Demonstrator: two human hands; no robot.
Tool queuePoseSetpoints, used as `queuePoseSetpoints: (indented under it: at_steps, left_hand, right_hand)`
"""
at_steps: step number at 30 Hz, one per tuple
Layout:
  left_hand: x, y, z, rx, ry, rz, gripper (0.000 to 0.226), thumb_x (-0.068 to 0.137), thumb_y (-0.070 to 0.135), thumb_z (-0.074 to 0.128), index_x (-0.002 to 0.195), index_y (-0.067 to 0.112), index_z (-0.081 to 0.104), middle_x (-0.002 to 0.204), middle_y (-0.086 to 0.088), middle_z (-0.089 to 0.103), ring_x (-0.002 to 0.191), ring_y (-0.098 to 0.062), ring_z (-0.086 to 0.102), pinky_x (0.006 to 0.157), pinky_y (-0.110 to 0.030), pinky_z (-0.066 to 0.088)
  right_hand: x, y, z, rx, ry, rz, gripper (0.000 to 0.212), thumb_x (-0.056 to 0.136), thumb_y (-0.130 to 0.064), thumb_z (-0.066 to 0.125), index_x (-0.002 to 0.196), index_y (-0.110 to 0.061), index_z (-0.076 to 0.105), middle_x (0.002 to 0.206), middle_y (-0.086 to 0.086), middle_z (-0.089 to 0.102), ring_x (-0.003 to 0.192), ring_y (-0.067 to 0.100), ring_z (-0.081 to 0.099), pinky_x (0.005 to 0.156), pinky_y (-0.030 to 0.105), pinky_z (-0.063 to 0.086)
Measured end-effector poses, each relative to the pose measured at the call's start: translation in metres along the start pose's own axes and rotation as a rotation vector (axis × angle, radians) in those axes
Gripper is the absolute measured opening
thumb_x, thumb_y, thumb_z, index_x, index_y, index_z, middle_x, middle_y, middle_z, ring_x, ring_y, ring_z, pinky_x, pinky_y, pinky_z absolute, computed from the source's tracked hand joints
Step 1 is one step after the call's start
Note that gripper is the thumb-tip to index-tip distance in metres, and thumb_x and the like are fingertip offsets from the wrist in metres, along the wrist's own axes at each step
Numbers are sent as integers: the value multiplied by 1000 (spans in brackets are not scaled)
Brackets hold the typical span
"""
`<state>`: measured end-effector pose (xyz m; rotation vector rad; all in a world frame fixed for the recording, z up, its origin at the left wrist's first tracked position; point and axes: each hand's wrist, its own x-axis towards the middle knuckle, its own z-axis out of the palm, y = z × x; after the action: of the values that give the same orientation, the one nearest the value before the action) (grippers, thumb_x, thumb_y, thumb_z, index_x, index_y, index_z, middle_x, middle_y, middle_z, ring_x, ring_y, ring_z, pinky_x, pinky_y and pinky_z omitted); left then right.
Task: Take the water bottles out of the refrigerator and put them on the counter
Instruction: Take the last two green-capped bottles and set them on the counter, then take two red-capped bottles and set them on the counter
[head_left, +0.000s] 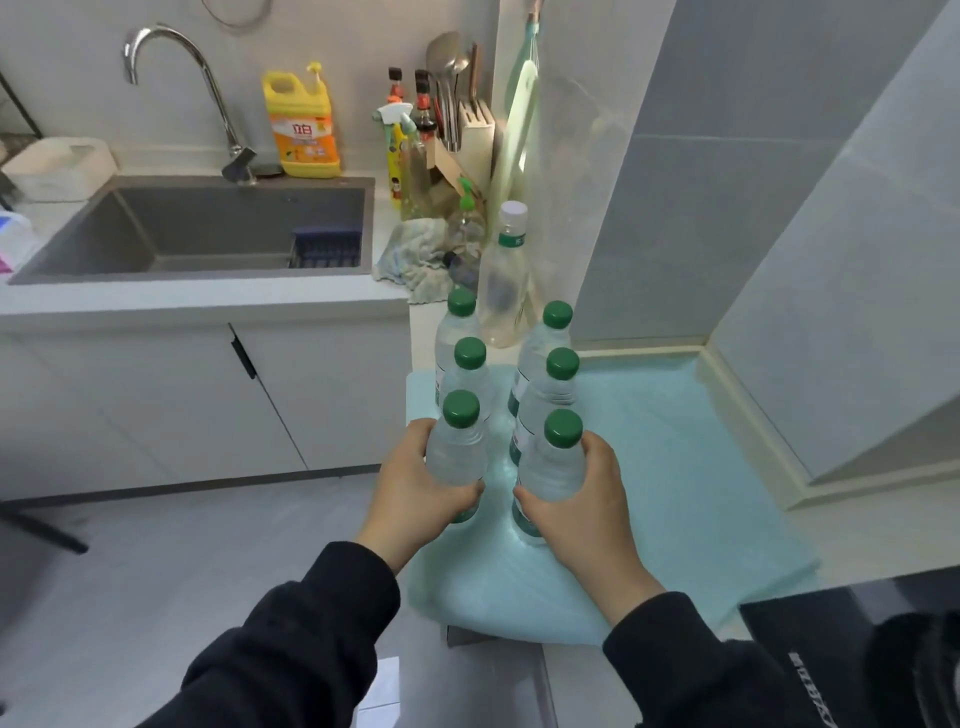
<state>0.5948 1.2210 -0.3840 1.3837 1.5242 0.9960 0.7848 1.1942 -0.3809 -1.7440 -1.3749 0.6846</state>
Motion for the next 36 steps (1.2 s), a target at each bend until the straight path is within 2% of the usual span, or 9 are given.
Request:
queuePoseSetpoints:
  at_steps: [3, 10, 13, 19, 21, 25, 28, 31, 36]
  left_hand:
    - [4, -5, 6, 16, -27, 8, 59, 57, 33, 83, 97, 59, 49, 98, 34, 61, 83, 9, 63, 55, -6, 47]
    - [10, -14, 10, 29, -52, 66, 67, 56, 37, 85, 105, 59, 45, 105, 34, 58, 92, 10, 60, 59, -4, 47]
    - [9, -16, 10, 22, -61, 95, 73, 55, 39, 87, 109, 61, 44, 110, 35, 57, 98, 13, 58, 62, -5, 49]
    - [5, 18, -22, 36, -85, 184, 92, 52, 52, 84, 117, 78, 25, 124, 49, 35, 111, 30, 35, 96, -20, 36]
    - [4, 47, -52, 81, -79, 273, 94, 55, 56, 79, 122, 80, 17, 124, 59, 25, 114, 31, 31, 100, -25, 33]
    - [4, 114, -130, 114, 75, 503, 98, 62, 57, 70, 146, 61, 19, 143, 53, 20, 139, -3, 33, 107, -39, 31]
    - [-4, 166, -182, 140, 223, 662, 102, 66, 59, 68, 154, 46, 19, 152, 41, 20, 142, 4, 26, 108, -34, 28]
    - [-27, 210, -218, 202, 317, 745, 101, 68, 59, 67, 155, 42, 19, 156, 33, 23, 142, 6, 24, 112, -34, 27]
    - [-87, 262, -259, 335, 476, 830, 93, 69, 62, 64, 148, 57, 16, 151, 43, 18, 143, 0, 26, 110, -23, 25]
  right_hand:
    - [6, 4, 1, 12, 11, 5, 75, 62, -30, 92, 123, -25, 48, 117, -4, 52, 103, 12, 56, 83, 26, 48]
    - [10, 9, 0, 12, -34, 3, 82, 63, -33, 90, 128, -32, 39, 124, -7, 48, 110, 11, 52, 87, 24, 45]
    - [8, 8, -1, 12, -41, 24, 86, 62, -33, 91, 132, -29, 41, 127, -6, 50, 114, 13, 53, 95, 35, 50]
    - [-1, -19, -19, 33, -76, -29, 78, 67, -34, 88, 128, -38, 40, 132, -12, 48, 118, 6, 49, 103, 39, 46]
    - [-1, -46, -39, 50, -43, -122, 79, 73, -47, 77, 137, -43, 30, 137, -17, 41, 125, 0, 42, 109, 31, 37]
    - [16, -129, -84, 3, 142, -481, 75, 82, -54, 57, 147, -31, 28, 140, -27, 35, 132, -15, 28, 105, 5, 22]
    - [22, -198, -101, -66, 182, -658, 78, 82, -52, 57, 148, -29, 25, 148, -10, 32, 134, -16, 19, 105, 1, 14]
    - [16, -246, -106, -76, 131, -722, 84, 80, -60, 55, 152, -31, 21, 158, -6, 24, 140, -4, 18, 106, 7, 12]
    - [-2, -309, -113, 28, 75, -858, 85, 78, -61, 53, 152, -27, 28, 161, -2, 24, 148, 14, 20, 116, 35, 22]
